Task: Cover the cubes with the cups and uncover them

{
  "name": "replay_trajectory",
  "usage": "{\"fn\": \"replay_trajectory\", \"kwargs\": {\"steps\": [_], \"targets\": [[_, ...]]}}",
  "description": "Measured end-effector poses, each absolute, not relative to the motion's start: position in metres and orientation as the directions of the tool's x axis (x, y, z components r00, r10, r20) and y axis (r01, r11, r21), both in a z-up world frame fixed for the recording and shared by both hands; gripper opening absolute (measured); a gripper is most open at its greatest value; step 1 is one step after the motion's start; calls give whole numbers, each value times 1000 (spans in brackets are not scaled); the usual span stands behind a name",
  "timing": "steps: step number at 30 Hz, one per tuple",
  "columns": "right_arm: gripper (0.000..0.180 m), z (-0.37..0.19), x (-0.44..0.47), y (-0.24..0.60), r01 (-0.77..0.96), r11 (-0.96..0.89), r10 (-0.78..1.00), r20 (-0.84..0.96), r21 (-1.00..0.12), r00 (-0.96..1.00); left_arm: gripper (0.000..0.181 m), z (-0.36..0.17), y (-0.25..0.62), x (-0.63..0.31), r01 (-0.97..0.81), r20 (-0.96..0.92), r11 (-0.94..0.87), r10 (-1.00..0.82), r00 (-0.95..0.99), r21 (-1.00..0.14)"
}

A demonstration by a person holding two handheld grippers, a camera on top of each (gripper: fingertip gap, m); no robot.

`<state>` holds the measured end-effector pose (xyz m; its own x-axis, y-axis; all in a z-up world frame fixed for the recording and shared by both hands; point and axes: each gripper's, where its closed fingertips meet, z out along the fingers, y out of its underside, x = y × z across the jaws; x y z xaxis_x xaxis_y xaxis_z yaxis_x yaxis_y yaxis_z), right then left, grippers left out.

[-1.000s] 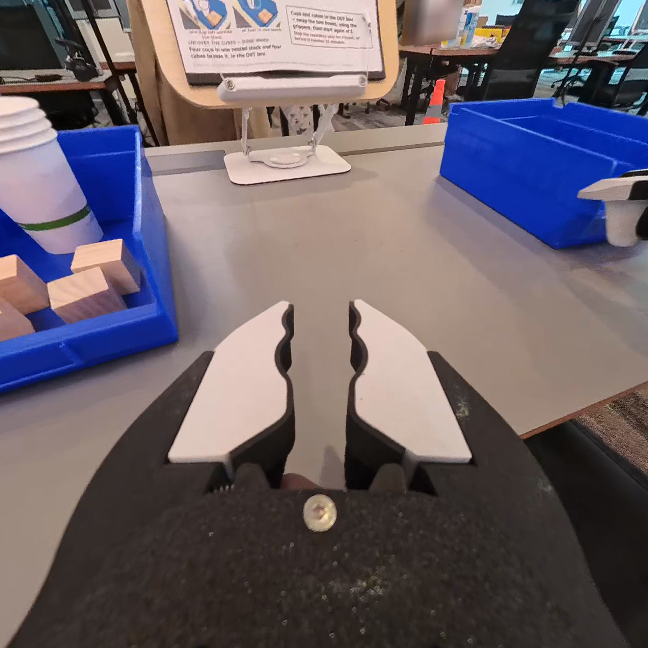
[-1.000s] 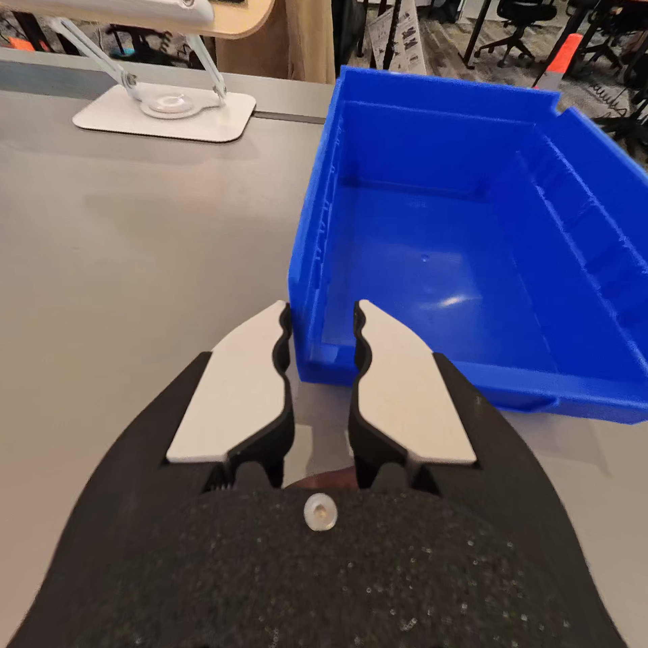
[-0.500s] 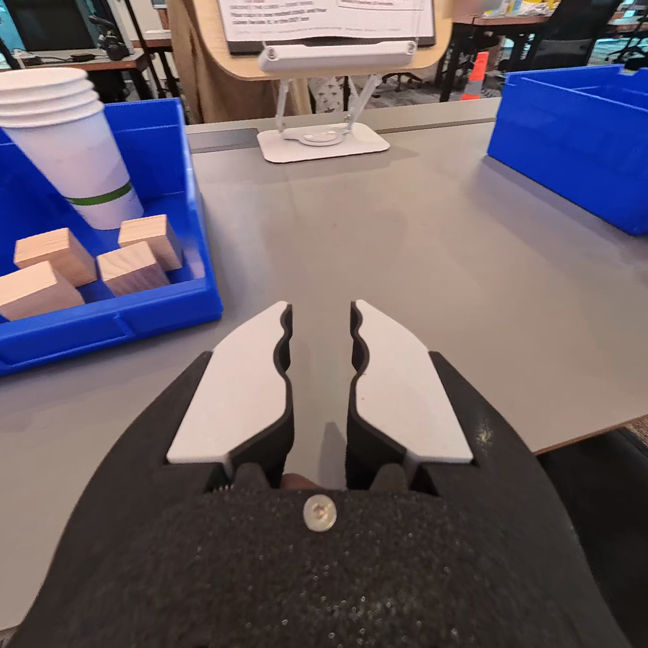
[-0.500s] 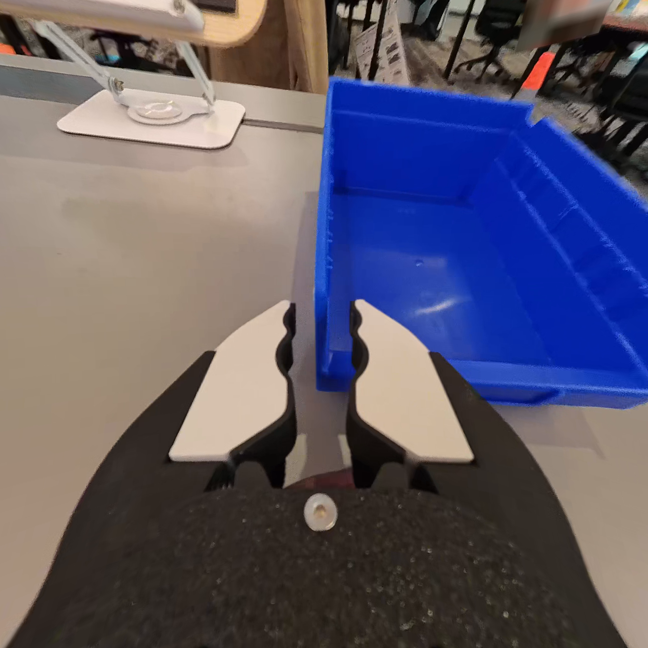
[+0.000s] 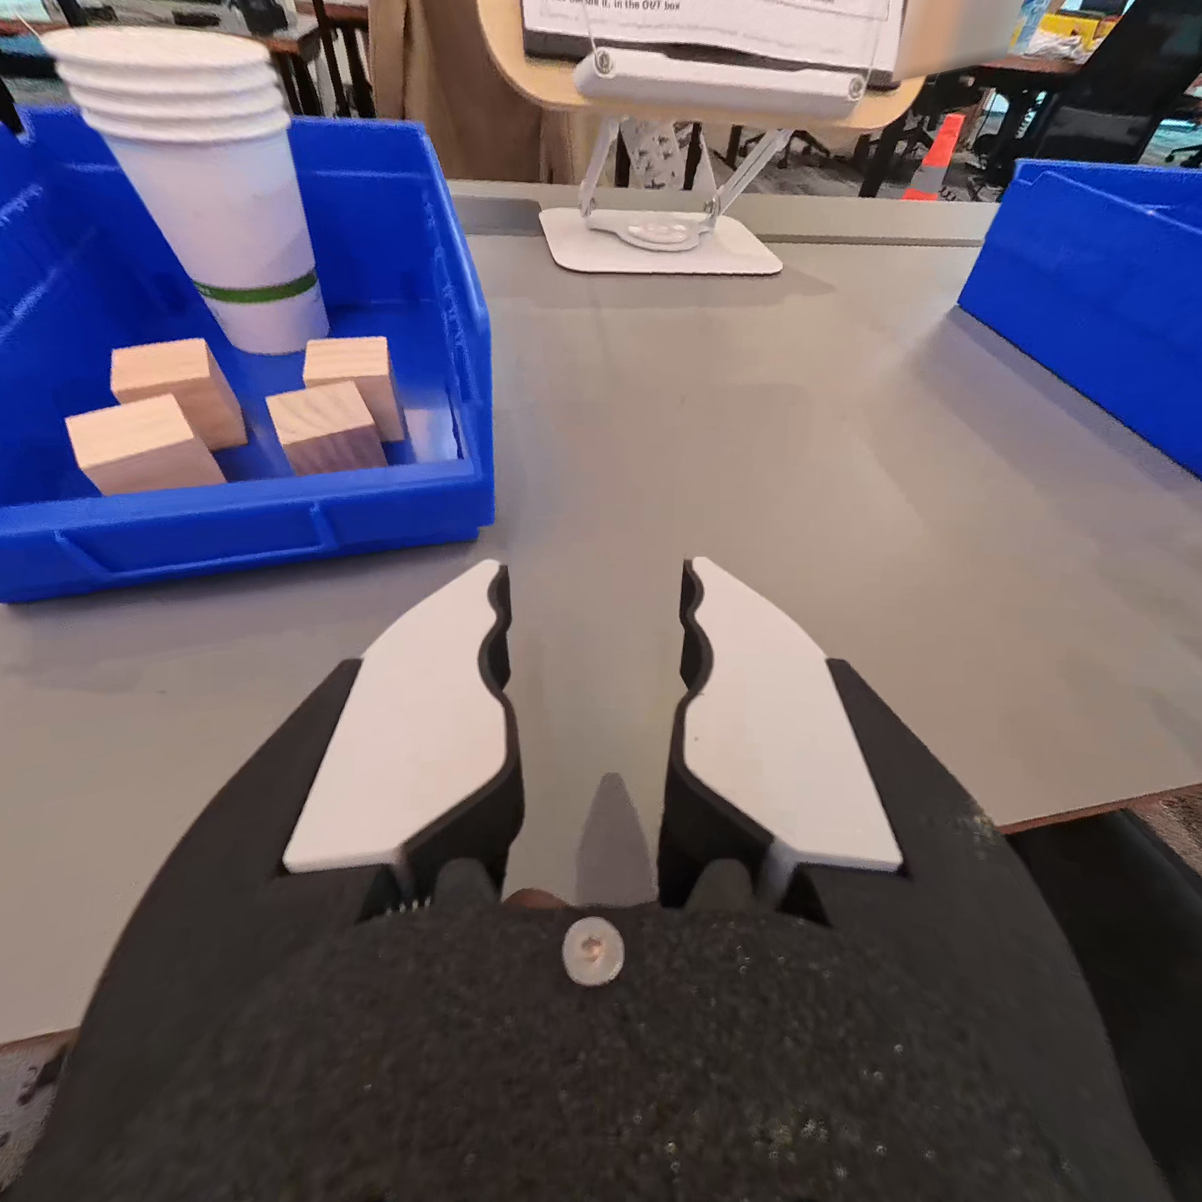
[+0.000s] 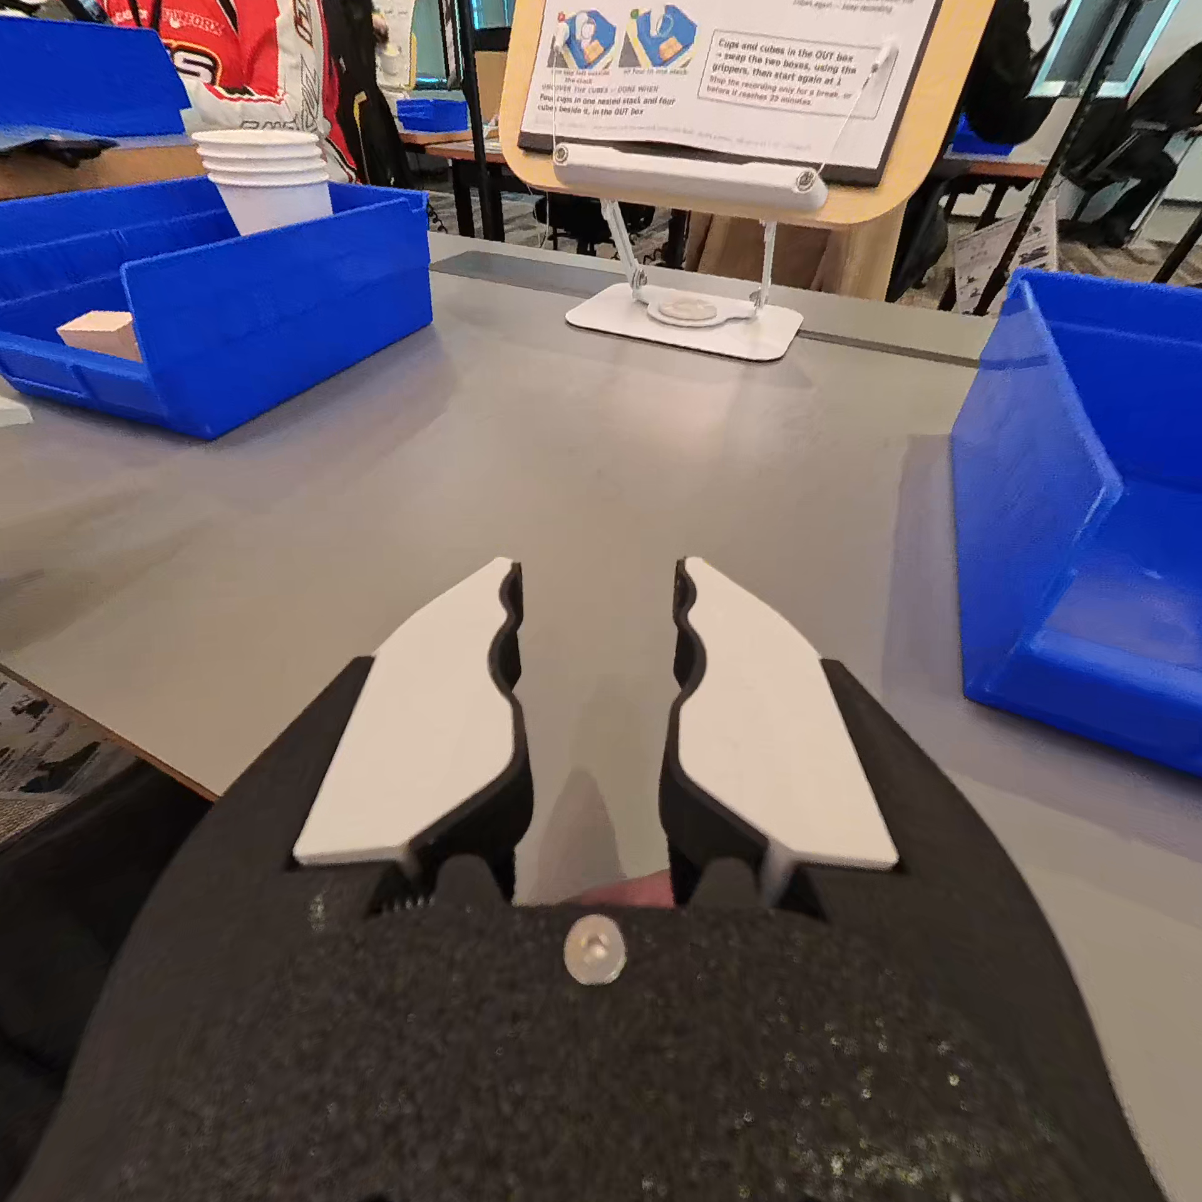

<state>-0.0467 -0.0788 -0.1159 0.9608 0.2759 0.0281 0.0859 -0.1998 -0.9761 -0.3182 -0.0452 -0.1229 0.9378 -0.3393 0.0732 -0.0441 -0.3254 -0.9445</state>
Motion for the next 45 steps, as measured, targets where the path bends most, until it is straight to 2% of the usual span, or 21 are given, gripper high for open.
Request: {"fn": "replay_trajectory", "kwargs": {"steps": [14,20,23,27,30,33,37,41,43,45], "targets": [[36,-123,-37,-75,137,-197,257,83,-971,963,51,-130,-43,-315,-76,45,-343,-332,942,-936],[35,-123,-31,-73,104,-209,250,50,-972,967,51,-134,-41,-317,-91,37,-366,-330,943,-926],[35,-121,-32,-74,56,-219,258,-3,-974,966,50,-118,-27,-350,-152,-34,-408,-282,959,-900],[35,-125,-37,-73,53,-236,277,-15,-970,961,54,-94,7,-397,-91,78,-617,-241,967,-782],[35,-130,-39,-71,64,-252,287,-11,-966,958,53,-82,51,-426,-64,62,-688,-157,986,-723],[35,-129,-40,-71,59,-258,296,-21,-964,955,53,-96,86,-434,-28,103,-798,-113,988,-602],[35,-127,-36,-71,49,-261,298,-32,-964,954,56,-126,107,-450,-15,51,-901,-41,998,-434],[35,-124,-31,-71,18,-265,295,-63,-964,953,57,-150,106,-457,9,21,-943,3,1000,-334],[35,-124,-29,-71,5,-268,292,-77,-963,953,55,-152,111,-470,26,-49,-936,46,998,-352],[35,-124,-27,-71,-2,-274,290,-85,-962,953,58,-158,110,-471,48,-30,-948,60,998,-315]]}}
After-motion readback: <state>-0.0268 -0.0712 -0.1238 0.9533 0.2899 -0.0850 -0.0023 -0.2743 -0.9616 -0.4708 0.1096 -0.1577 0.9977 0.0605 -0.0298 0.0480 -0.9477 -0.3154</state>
